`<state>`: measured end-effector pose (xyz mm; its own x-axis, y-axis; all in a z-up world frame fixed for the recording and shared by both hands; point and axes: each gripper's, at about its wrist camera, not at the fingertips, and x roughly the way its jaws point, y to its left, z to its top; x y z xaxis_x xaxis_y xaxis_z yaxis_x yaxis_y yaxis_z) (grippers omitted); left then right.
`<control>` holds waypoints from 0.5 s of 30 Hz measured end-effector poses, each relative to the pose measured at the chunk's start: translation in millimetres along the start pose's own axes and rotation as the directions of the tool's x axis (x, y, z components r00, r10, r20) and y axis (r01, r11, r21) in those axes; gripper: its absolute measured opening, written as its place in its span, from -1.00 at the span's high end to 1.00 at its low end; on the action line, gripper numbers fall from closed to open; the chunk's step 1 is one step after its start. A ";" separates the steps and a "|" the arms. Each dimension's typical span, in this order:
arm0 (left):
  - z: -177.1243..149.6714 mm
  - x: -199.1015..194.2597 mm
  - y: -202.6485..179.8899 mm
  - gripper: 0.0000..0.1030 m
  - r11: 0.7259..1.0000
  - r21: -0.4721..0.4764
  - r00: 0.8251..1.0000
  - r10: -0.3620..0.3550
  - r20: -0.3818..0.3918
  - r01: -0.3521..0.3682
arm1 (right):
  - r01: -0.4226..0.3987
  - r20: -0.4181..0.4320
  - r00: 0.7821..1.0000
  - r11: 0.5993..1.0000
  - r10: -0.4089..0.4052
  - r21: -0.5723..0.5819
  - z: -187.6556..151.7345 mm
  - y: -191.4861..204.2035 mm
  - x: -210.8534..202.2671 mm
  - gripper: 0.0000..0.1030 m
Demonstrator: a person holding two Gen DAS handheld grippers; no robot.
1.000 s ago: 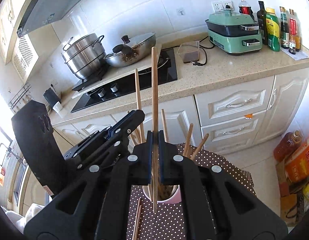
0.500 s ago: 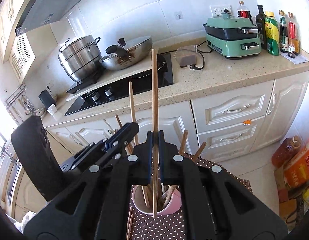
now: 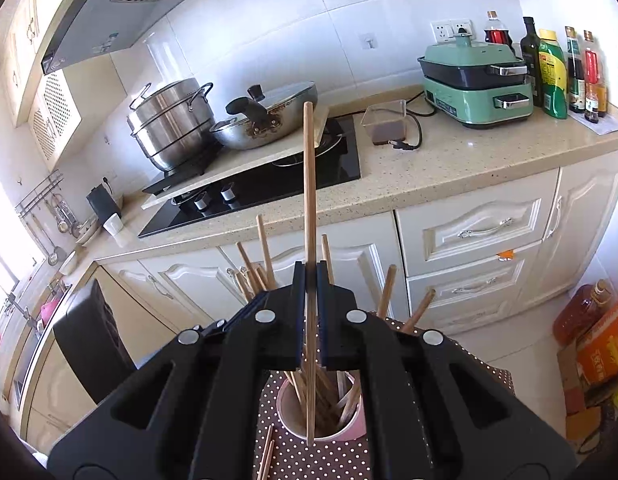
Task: Organize utensils
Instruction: 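Lower both chopsticks into the pink cup and open both tools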
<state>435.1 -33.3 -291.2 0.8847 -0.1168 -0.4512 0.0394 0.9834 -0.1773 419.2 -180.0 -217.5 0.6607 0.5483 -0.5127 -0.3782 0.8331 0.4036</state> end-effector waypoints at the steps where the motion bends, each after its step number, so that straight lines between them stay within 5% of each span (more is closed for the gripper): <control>1: -1.0 -0.4 1.9 0.90 1.000 -0.007 1.000 -0.003 -0.005 0.003 | 0.002 0.006 1.000 1.000 -0.002 -0.003 -0.3 0.6 0.1 0.89; 15: -4.4 -18.3 14.3 0.77 0.997 -0.071 0.999 -0.044 -0.022 0.042 | 0.003 0.047 0.999 0.999 -0.001 -0.042 -5.5 5.5 1.5 0.89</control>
<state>417.4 -17.7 -289.4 0.8717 -0.1627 -0.4623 0.0434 0.9652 -0.2579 414.5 -174.3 -220.2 0.6909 0.5437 -0.4765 -0.4031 0.8368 0.3704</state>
